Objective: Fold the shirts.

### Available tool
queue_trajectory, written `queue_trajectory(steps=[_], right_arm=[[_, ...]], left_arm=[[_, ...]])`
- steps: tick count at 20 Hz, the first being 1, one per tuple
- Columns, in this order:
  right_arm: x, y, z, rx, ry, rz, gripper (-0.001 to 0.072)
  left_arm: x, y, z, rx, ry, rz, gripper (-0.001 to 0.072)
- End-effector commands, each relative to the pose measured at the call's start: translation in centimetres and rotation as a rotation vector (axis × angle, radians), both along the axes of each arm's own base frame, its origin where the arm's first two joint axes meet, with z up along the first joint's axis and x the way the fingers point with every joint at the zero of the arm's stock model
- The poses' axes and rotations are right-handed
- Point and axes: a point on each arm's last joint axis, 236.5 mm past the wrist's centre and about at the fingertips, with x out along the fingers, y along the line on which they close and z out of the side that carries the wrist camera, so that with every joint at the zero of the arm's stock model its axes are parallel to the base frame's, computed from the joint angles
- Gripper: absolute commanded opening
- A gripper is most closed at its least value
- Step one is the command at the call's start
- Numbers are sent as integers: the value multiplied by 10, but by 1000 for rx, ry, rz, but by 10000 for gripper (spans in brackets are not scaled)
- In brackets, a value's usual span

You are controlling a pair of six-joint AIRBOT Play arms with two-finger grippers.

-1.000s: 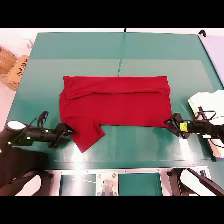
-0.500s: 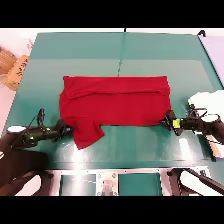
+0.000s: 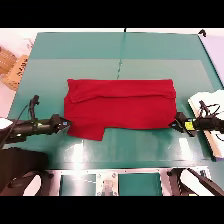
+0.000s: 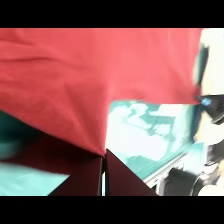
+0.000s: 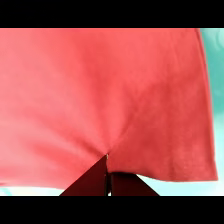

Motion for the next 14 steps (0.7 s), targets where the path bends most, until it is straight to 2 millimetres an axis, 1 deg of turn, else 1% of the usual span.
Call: queue_trajectory(steps=[1,2,4,5,6,8,10,12,14], right_arm=[[-8,-4,21,-17,-9,25,14],[-2,-5,30,-19,-32,22,14],[19,-6,51,-12,-105,7,13],[31,-6,61,-6,-147,0,13],[43,-5,68,-12,-183,1,13],[69,0,79,-23,-236,26,14],[96,5,83,-27,-262,54,13],[125,6,80,-23,-272,65,13],[155,5,71,-5,-268,65,14]], left_arm=[[-17,4,36,71,-45,-29,21],[-16,3,48,70,-59,-39,21],[-7,5,67,79,-102,-34,21],[0,7,73,87,-125,-17,21],[9,11,73,92,-134,0,21],[25,15,67,92,-123,11,21],[46,18,60,67,-109,15,21],[77,20,54,48,-116,30,21],[109,13,43,70,-123,14,21]])
